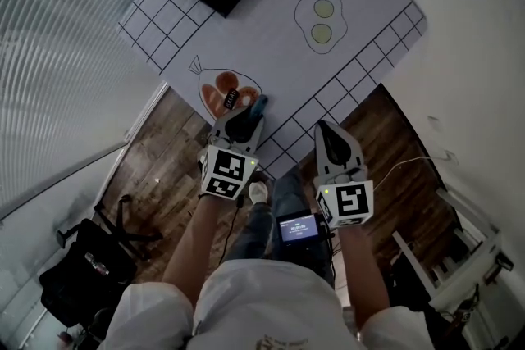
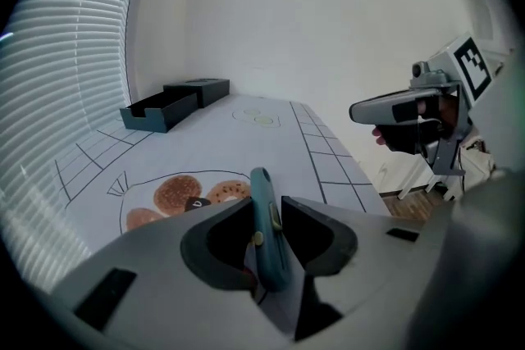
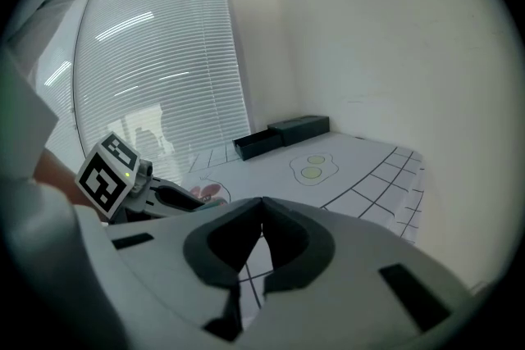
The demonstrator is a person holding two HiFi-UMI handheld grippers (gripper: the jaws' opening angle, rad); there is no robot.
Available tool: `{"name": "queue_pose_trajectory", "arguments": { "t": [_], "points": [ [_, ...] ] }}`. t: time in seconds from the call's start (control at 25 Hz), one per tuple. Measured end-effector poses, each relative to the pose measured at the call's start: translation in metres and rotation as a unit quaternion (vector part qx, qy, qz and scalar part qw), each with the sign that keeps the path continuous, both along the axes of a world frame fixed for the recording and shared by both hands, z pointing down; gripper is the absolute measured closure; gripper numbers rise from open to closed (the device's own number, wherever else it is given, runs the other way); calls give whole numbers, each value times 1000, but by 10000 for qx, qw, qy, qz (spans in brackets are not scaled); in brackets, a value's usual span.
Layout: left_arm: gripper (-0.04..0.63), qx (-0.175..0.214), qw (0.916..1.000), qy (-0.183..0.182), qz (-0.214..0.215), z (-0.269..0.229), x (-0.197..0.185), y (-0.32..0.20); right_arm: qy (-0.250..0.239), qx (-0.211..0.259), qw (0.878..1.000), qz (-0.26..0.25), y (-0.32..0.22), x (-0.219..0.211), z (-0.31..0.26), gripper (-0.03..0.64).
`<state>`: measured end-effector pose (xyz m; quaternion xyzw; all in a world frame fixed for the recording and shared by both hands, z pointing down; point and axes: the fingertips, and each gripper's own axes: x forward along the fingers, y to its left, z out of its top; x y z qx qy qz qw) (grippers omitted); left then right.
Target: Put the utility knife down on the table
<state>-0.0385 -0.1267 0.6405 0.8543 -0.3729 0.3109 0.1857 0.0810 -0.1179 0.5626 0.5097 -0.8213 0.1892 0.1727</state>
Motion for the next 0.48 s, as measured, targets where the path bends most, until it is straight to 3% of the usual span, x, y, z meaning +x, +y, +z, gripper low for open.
{"name": "queue_pose_trajectory", "arguments": {
  "t": [0.28, 0.48],
  "points": [
    [468, -23, 9996, -246, -141, 6, 0, -1, 50, 200, 9998, 16, 0, 2, -7, 609],
    [462, -67, 9996, -218, -157, 7, 0, -1, 102, 347, 9993, 112, 1, 7, -13, 609]
  ]
}}
